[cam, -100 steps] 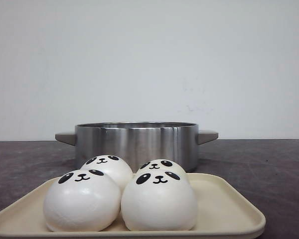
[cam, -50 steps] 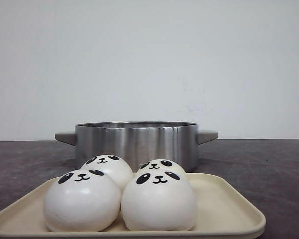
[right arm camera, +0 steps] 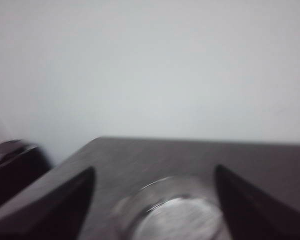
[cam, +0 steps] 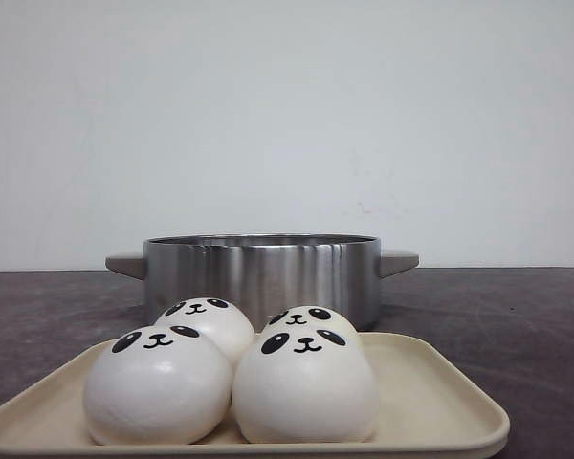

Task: Steam buns
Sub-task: 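Lower the right gripper onto the farther bun nearest it and grasp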

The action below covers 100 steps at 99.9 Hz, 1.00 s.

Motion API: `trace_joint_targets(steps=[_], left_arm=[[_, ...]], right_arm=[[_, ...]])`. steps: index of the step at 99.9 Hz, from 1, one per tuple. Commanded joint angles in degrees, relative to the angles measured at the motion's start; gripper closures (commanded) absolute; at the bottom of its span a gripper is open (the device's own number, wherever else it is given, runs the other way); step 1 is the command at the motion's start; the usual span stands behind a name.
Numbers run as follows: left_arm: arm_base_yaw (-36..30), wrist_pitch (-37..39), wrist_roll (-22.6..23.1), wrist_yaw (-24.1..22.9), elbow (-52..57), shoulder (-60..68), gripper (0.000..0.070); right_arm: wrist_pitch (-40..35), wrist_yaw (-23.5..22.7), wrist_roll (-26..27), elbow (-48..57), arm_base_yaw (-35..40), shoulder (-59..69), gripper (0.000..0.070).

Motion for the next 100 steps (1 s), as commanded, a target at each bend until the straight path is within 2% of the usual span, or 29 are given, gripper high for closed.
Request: trace_joint_targets(steps=[1, 9, 17, 30, 45, 69, 89, 100], left_arm=[[-1.11, 0.02, 1.55, 0.66, 0.66, 0.48, 0.0144], [-3.76, -0.83, 4.31, 0.37, 0.66, 0.66, 0.0144], [-6.86, -1.77, 6.75, -0.33, 0.66, 1.42, 0.0144], [-11.19, -3.54, 6.84, -2.14, 0.66, 2.86, 0.0144], [-14.69, -4.00, 6.80, -4.22, 0.66, 3.58, 0.0144], [-18.62, -3.69, 6.62, -4.90, 0.66, 3.52, 0.0144], [-20.90, -3.72, 6.21, -4.85, 0.66, 3.48, 0.0144], [-21.62, -3.80, 6.23, -4.83, 0.66, 3.48, 0.0144]], right_arm=[[0.26, -0.74, 3.13, 0.96, 1.22, 2.40, 0.0135], [0.17, 0.74, 3.30, 1.62, 3.91, 5.62, 0.0135], [-2.19, 4.63, 3.23, 3.63, 8.20, 9.66, 0.0135], [-9.94, 15.67, 0.11, 8.55, 18.43, 17.64, 0.0136], [-18.51, 24.57, 2.49, 12.55, 30.53, 28.41, 0.0136], [-25.99, 25.49, 8.72, 12.79, 37.42, 44.98, 0.0136], [-22.97, 25.35, 8.94, 12.79, 38.16, 56.26, 0.0136], [-20.28, 23.06, 9.97, 12.79, 38.18, 61.02, 0.0137]])
